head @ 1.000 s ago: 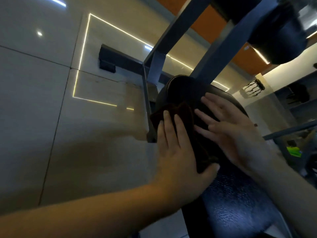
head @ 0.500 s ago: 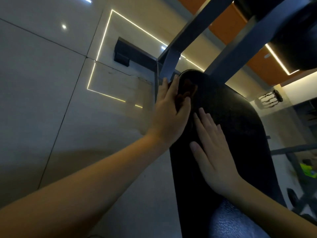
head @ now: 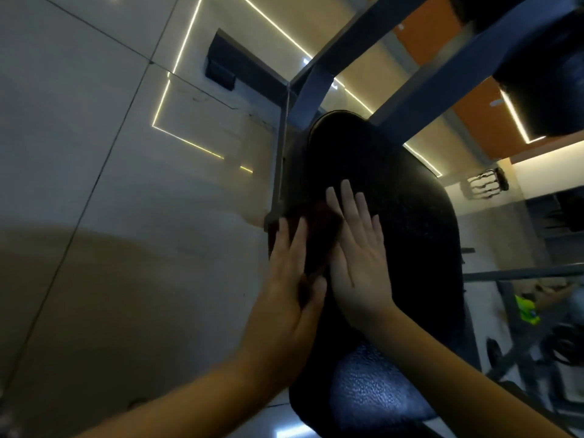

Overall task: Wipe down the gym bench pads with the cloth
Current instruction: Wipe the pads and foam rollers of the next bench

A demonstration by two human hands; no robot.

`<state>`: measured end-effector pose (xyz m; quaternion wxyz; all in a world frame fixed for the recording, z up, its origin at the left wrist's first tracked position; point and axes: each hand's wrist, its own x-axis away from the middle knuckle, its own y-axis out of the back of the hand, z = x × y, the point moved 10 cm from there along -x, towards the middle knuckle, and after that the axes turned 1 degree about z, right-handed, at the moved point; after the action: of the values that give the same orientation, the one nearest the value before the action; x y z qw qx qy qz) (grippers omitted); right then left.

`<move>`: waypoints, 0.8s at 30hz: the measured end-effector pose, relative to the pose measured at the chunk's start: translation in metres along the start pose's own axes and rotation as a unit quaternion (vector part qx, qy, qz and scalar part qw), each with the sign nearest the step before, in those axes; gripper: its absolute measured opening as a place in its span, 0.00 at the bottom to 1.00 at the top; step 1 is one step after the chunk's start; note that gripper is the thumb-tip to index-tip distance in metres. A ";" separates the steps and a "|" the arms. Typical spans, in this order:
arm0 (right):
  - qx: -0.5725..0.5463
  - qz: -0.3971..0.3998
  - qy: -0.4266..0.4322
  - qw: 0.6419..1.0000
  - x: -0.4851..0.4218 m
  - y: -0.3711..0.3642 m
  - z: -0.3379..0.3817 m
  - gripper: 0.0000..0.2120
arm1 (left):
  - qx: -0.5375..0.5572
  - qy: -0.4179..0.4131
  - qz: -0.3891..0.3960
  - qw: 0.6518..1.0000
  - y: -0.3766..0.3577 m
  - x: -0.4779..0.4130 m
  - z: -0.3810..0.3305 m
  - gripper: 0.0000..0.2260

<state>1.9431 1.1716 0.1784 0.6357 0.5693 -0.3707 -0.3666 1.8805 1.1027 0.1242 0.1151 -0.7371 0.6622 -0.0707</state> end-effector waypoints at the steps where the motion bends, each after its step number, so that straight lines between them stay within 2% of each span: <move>1: 0.002 -0.005 0.005 1.000 -0.001 0.000 0.000 0.26 | -0.011 0.012 -0.005 1.000 -0.004 0.012 0.001 0.32; 6: 0.005 -0.029 0.017 0.999 -0.003 0.001 -0.001 0.26 | 0.018 0.057 -0.077 0.995 0.009 -0.017 -0.005 0.32; 9: 0.012 -0.039 0.026 0.999 -0.002 0.002 0.002 0.27 | 0.010 0.047 -0.128 0.991 0.034 -0.079 -0.011 0.23; 13: 0.008 -0.043 0.033 0.999 -0.002 0.002 0.004 0.27 | -0.013 0.012 -0.110 0.994 0.053 -0.143 -0.021 0.16; 17: 0.000 -0.035 0.025 0.999 -0.003 0.000 0.004 0.26 | 0.041 0.027 -0.112 0.992 0.060 -0.137 -0.006 0.11; 20: -0.003 -0.037 0.021 0.999 -0.002 0.001 0.005 0.26 | 0.082 0.050 -0.111 0.989 0.046 -0.091 0.008 0.15; 24: -0.009 -0.028 0.020 0.999 -0.002 0.001 0.004 0.26 | 0.070 0.047 -0.044 0.995 0.028 -0.036 0.007 0.24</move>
<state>1.9385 1.1710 0.1793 0.6375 0.5806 -0.3383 -0.3767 1.8513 1.1366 0.1114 0.1324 -0.7516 0.6270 -0.1564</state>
